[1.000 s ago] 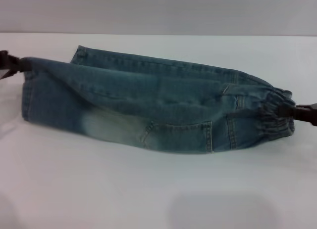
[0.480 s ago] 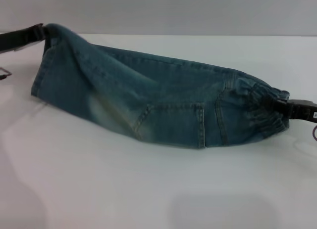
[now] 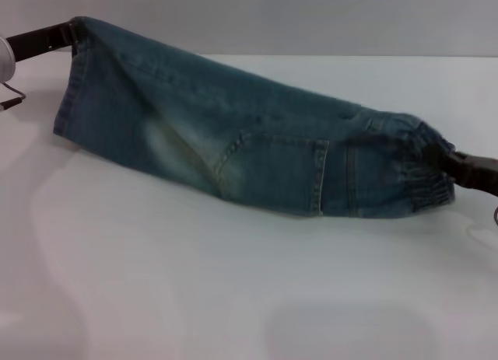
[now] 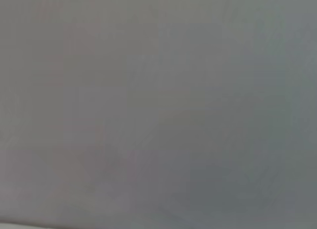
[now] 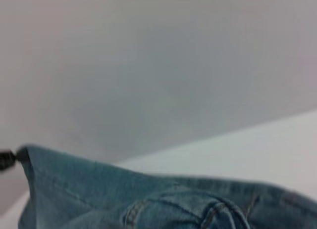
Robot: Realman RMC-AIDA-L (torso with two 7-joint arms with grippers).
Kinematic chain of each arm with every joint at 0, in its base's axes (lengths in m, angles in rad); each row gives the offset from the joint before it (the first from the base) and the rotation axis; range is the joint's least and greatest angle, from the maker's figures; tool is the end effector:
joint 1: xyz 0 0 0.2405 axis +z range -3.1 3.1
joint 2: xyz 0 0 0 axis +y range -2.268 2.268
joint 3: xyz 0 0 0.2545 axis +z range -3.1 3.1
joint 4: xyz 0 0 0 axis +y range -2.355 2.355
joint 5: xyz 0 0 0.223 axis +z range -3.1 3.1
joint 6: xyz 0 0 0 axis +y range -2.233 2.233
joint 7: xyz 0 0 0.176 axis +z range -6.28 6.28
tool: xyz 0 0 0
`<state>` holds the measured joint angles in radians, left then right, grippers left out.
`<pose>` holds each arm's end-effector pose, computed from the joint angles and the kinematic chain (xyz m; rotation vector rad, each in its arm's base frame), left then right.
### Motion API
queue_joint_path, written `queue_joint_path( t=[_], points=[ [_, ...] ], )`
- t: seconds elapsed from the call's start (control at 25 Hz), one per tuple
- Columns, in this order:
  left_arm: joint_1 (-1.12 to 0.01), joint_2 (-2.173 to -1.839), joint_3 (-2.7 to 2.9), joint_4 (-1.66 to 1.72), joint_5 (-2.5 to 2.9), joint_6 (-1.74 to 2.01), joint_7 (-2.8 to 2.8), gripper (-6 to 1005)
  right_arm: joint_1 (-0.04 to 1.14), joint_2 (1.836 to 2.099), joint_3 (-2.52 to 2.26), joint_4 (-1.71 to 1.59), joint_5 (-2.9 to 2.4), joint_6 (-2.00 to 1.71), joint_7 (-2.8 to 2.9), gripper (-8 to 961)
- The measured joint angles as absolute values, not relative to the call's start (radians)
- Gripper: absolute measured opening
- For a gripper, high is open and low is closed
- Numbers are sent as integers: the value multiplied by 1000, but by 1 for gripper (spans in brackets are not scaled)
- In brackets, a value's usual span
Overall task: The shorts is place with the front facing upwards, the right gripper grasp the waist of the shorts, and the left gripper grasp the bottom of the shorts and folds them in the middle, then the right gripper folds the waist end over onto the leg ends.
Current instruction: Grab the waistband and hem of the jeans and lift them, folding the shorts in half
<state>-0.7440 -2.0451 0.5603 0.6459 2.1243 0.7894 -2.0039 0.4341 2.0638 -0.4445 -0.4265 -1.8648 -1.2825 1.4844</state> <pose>-0.2821 0.4950 0.0473 -1.8664 -1.1864 -0.5761 0.3412 0.3513 -0.0139 -2.0904 1.2176 0.8644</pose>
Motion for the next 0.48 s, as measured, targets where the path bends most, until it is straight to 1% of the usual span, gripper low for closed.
queue_joint_path(
  t=[0.48],
  points=[
    [-742, -2052, 668, 638, 2124, 661, -1999, 8, 424, 2066, -442, -361, -1730, -1260, 1349, 45]
  ],
)
